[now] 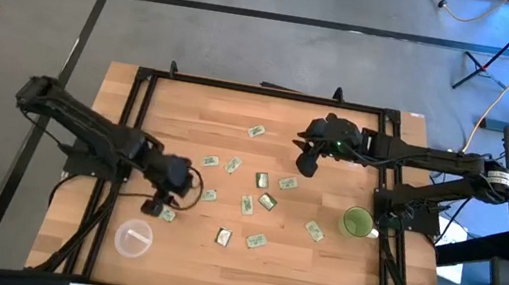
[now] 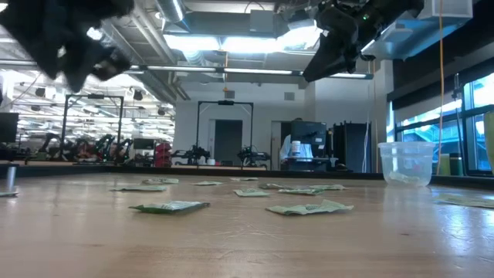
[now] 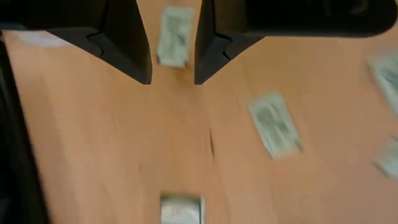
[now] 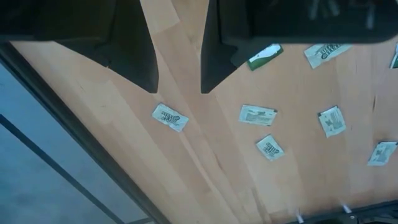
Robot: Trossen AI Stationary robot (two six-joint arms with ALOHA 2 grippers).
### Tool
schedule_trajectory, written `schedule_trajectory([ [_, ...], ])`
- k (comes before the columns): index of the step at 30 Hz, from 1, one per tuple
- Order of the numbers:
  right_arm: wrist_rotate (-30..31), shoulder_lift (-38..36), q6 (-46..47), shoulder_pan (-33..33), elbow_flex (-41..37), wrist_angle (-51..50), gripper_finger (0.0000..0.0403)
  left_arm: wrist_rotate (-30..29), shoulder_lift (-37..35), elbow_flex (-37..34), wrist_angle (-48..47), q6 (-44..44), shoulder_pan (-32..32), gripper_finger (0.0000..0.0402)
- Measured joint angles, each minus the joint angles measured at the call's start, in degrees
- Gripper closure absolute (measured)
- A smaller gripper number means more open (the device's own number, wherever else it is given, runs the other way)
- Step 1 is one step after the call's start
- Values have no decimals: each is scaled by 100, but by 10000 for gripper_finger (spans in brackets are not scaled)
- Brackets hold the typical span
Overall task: Pick and place items into bin
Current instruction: Put the white stevia packet into the top white bin
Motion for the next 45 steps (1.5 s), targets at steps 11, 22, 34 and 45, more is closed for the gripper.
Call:
schedule_trajectory([
  [11, -10, 0, -123, 0, 0, -3, 279, -438, 1430, 0, -106, -755, -682, 288],
  [22, -9, 0, -107, 0, 0, -5, 279, -543, 2066, -2, -31, -271, -769, 288],
  [34, -7, 0, -102, 1, 0, -12, 279, -422, 2697, 44, -45, -231, -807, 299],
  [45, -4, 0, -102, 2, 0, -14, 279, -380, 2641, 4, 58, -207, -810, 375],
])
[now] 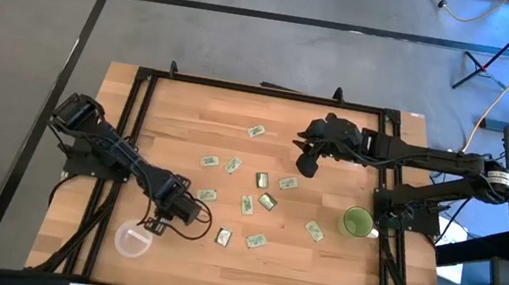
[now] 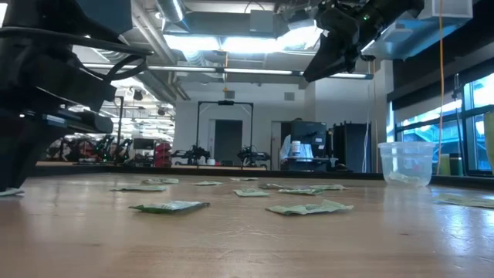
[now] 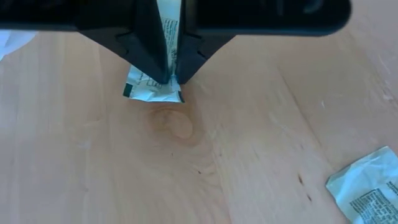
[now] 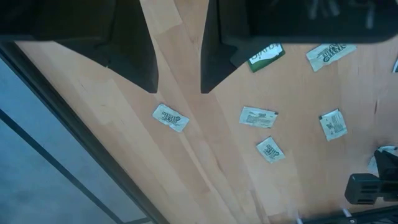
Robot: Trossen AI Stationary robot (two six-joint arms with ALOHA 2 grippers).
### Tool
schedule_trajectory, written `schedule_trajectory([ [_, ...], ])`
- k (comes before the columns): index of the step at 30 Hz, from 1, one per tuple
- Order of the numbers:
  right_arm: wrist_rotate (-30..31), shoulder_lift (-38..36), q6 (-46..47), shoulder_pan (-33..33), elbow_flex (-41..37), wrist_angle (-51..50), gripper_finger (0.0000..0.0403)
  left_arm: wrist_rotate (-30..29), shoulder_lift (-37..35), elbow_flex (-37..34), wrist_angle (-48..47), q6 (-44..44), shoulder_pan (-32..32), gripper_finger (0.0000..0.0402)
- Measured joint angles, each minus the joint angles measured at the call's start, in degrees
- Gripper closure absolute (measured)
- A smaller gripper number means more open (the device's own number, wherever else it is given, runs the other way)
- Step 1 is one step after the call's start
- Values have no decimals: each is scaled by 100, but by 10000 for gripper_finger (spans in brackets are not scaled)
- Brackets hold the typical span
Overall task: Pick and place items into bin
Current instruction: Put the white stevia packet into the top white bin
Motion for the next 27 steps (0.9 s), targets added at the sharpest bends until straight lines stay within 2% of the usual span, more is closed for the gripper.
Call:
schedule_trajectory([
  [9, 0, 0, 8, 0, 0, 0, 279, 14, -78, -20, 51, 284, 0, 398],
  [14, 2, -2, 128, 0, 0, 4, 279, -82, -596, -53, 58, 342, 195, 399],
  [17, 0, -2, 21, -1, 0, 7, 279, -362, -1043, -37, 77, 594, 339, 399],
  [21, -3, -2, -351, -2, 0, 15, 279, -801, -1711, -37, 250, 1160, 599, 399],
  [24, -7, -2, -474, 0, 0, 40, 279, -1222, -2195, -36, 772, 1870, 798, 399],
  [27, -34, -2, -514, 0, 0, 143, 279, -1150, -2657, -33, 1515, 2976, 1078, 399],
])
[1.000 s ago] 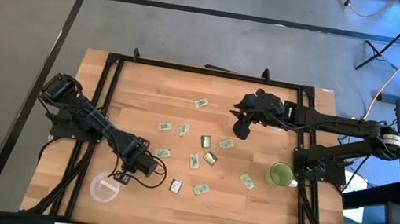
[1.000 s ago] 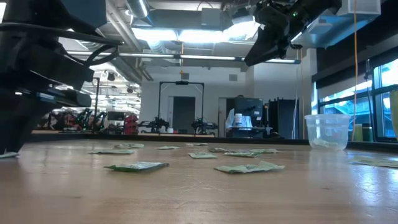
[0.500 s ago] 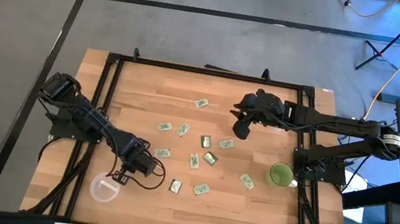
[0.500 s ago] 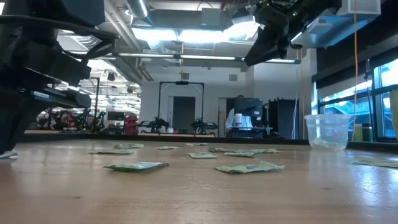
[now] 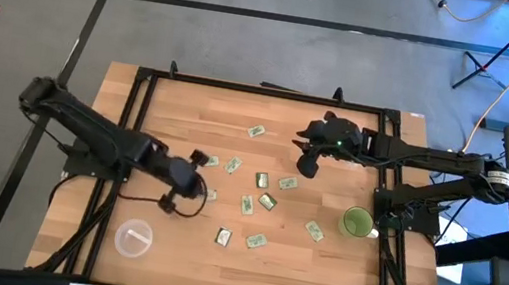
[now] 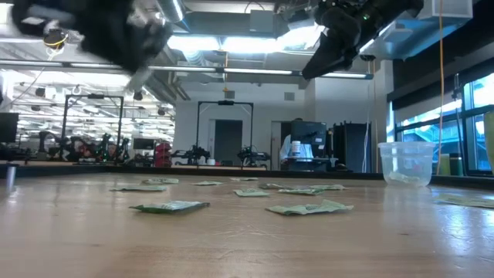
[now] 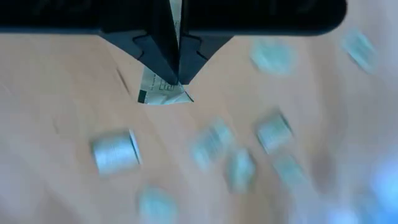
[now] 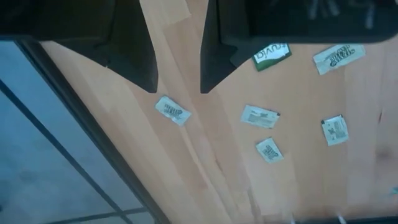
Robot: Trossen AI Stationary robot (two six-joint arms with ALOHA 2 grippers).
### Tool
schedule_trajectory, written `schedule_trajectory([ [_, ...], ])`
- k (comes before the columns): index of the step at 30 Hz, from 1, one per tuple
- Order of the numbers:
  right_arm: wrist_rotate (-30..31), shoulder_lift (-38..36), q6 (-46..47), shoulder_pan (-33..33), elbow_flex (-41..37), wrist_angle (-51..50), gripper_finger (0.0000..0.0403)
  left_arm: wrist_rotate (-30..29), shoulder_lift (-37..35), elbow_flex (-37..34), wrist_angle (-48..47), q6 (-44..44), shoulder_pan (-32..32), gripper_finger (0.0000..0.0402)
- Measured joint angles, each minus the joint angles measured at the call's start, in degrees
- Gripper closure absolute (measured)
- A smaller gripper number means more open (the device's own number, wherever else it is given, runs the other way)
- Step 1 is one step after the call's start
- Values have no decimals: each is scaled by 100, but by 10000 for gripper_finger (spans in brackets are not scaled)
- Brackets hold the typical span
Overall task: Pick and place items into bin
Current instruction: Put the white stevia packet into the top white bin
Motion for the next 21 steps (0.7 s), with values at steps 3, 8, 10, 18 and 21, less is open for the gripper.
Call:
schedule_trajectory([
  [3, -21, -4, -134, 0, 0, 92, 279, 711, -455, 8, 804, 923, 503, 399],
  [8, -23, -4, -133, 42, 0, 138, 279, 2743, -990, -269, 2049, 1732, 1451, 399],
  [10, -98, -1, -132, 75, 0, 189, 279, 3486, -1043, -446, 2582, 1955, 1784, 399],
  [18, -1969, 480, -526, 231, 0, 1749, 279, 5933, -496, -1131, 4851, 2209, 2685, 399],
  [21, -2443, 841, -709, 306, 0, 2524, 279, 6744, -72, -1158, 5513, 2153, 2802, 399],
])
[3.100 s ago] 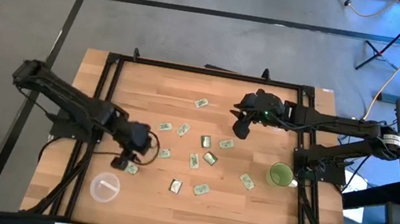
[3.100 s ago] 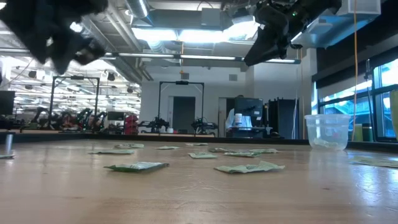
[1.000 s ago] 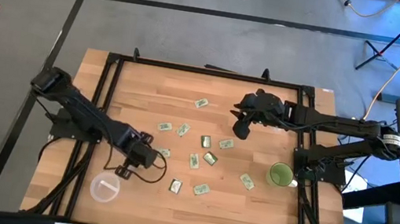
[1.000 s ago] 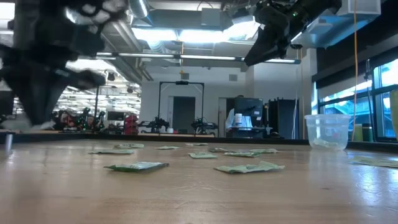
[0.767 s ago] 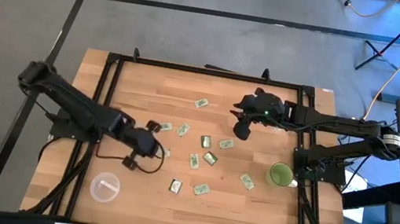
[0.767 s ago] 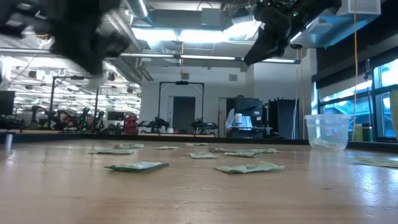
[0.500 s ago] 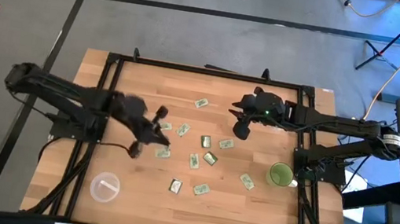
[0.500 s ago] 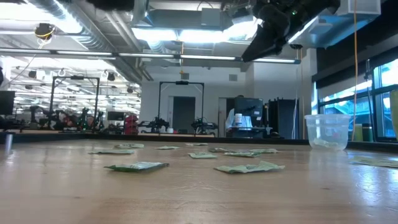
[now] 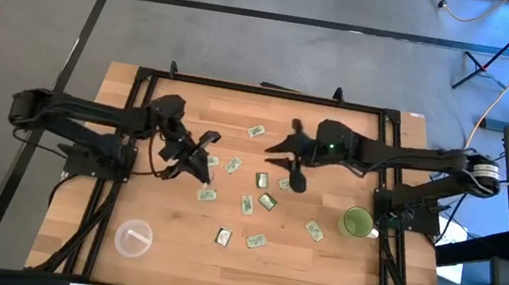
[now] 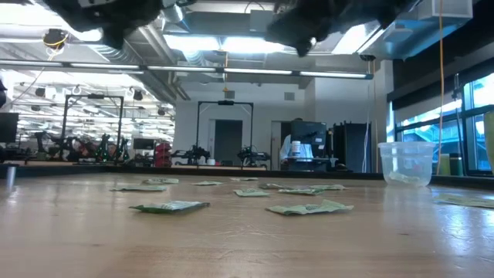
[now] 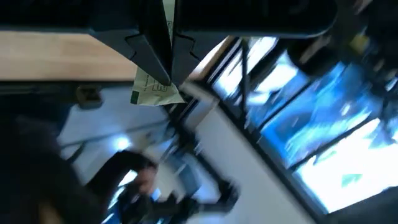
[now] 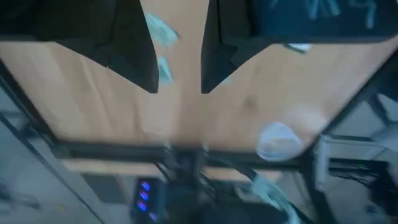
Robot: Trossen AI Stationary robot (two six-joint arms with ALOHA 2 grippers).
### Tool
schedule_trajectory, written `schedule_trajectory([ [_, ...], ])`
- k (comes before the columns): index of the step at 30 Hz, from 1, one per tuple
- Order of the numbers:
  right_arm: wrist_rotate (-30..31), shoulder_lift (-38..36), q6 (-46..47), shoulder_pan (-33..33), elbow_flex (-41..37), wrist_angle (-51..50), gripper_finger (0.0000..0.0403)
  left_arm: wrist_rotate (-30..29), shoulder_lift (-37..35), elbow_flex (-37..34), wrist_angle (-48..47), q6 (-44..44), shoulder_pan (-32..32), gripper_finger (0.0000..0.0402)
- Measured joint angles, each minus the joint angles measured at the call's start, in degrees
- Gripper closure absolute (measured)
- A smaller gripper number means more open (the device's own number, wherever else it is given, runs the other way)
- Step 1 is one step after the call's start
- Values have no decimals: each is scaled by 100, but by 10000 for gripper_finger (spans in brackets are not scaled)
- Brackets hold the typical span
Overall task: Pick and place items into bin
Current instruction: Put the white stevia packet into the top white bin
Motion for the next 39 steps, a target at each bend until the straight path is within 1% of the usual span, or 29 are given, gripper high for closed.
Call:
schedule_trajectory([
  [3, -130, 355, 2, 56, 0, 637, 279, 684, 436, 2, 867, -79, 24, 399],
  [5, -179, 590, 7, 94, 0, 1025, 279, 969, 691, 2, 1368, -85, 21, 399],
  [8, -503, 921, 28, 167, 0, 1666, 279, 1047, 1033, 2, 1936, -76, 28, 399],
  [11, -841, 1259, 145, 258, 0, 2402, 279, 1062, 1312, 4, 2270, -32, 26, 399],
  [17, -883, 1817, 154, 441, 6, 3351, 279, 1191, 1568, 38, 2550, -49, 27, 399],
  [20, -880, 2076, 151, 524, 183, 3400, 279, 1283, 1607, 150, 2589, -50, 28, 399],
  [23, -881, 2365, 119, 612, 543, 3408, 279, 1444, 1656, 240, 2585, -70, 26, 399],
  [27, -891, 2630, -23, 690, 973, 2996, 279, 1482, 1684, 260, 2577, -130, 34, 399],
  [29, -1006, 2697, -31, 728, 1116, 2811, 279, 1535, 1684, 260, 2583, -218, 47, 399],
  [33, -1156, 2802, -55, 799, 1340, 2792, 279, 1830, 1684, 260, 2620, -246, 48, 399],
  [39, -1189, 2840, -80, 875, 1482, 2784, 279, 1876, 1684, 260, 2626, -195, 48, 399],
])
